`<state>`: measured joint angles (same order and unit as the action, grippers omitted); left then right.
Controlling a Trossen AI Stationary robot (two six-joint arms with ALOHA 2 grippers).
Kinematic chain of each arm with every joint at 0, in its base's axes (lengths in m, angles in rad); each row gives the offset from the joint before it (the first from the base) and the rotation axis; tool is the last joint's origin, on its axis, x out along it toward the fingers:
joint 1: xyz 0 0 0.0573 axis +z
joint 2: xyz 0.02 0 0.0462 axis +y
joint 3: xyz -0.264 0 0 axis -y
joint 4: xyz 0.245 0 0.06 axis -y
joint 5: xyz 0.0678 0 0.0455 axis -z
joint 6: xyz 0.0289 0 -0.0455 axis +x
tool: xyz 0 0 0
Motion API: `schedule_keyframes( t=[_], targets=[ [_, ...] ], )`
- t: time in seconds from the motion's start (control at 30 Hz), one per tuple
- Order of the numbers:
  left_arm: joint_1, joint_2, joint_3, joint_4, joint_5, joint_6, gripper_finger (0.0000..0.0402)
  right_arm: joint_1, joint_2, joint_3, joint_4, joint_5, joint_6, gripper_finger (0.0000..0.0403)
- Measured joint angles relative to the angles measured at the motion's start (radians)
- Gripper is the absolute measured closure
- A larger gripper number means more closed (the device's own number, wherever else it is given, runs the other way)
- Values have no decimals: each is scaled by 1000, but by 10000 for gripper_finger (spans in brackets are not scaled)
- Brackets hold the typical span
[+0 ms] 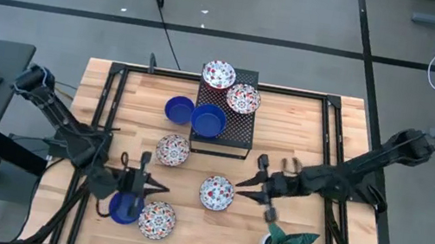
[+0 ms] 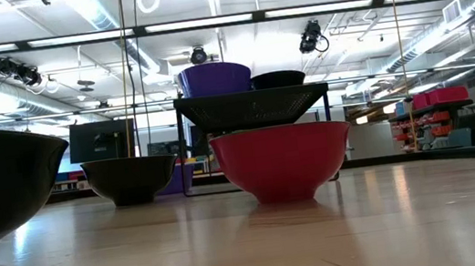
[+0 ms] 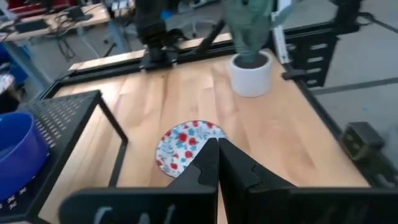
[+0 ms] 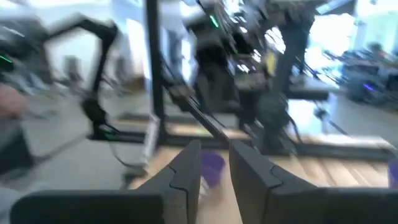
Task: Pick & Place Mini bowls
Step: Stack the bottom blue bowl on the blue bowl on the shelf
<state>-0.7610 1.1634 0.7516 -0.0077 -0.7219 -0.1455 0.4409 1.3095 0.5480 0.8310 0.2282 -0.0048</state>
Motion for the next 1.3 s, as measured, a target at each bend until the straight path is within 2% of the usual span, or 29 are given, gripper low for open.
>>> schedule_keyframes(
  t=[0.07,0.17,0.4,0.5,0.77,0.9,1.03,1.17,1.3],
  targets=[
    [-20,0,3,-20,0,0,393,4,81,55,-31,47,17,317],
    [-38,1,2,-61,1,-24,387,4,178,161,-169,60,56,317],
    [-45,17,1,-159,0,-144,393,1,321,468,-745,59,144,301],
    [-43,35,1,-164,0,-150,394,1,364,550,-908,53,158,280],
    [-36,82,0,-158,25,-193,384,1,392,570,-959,41,155,227],
    [-40,106,0,-164,221,-238,370,1,392,570,-940,41,144,216],
    [-70,107,0,-172,389,-344,328,-2,392,570,-934,41,120,216],
    [-148,108,0,-226,435,-510,278,-3,392,570,-922,41,113,222],
    [-228,140,0,-339,438,-663,257,-4,392,570,-902,42,67,226]
  ],
)
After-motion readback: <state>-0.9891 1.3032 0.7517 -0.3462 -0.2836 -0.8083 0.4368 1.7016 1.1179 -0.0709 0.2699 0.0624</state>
